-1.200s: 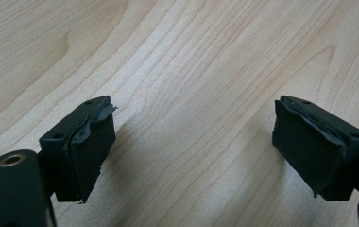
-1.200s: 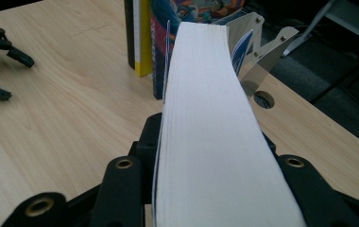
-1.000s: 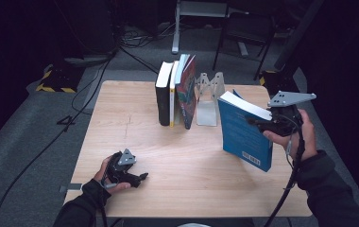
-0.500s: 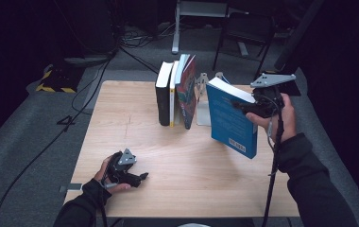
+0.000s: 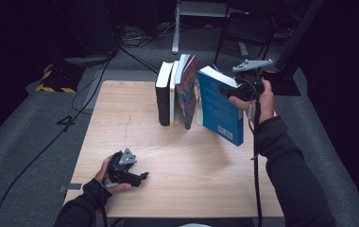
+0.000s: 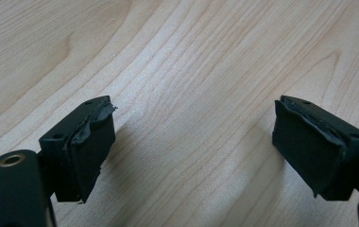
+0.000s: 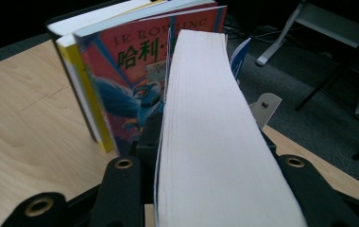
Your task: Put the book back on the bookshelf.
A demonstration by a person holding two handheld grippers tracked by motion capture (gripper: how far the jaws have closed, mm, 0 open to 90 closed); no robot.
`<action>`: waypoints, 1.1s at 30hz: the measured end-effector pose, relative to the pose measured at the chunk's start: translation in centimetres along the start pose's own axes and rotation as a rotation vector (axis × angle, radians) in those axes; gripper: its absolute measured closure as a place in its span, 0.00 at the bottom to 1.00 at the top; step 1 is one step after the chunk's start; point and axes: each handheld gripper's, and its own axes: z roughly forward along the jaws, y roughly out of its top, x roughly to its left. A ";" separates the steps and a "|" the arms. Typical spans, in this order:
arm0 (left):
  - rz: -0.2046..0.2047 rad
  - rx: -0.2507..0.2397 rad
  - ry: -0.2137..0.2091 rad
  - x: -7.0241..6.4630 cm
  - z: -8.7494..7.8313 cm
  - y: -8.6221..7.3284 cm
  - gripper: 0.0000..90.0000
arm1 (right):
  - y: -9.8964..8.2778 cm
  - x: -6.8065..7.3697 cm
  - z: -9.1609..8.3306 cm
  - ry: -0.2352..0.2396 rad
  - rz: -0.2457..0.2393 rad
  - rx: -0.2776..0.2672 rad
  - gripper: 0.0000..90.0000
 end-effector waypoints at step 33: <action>-0.002 0.000 -0.002 0.0 0.1 0.1 0.15 | -0.4 -2.0 6.1 -0.103 0.128 -0.097 0.67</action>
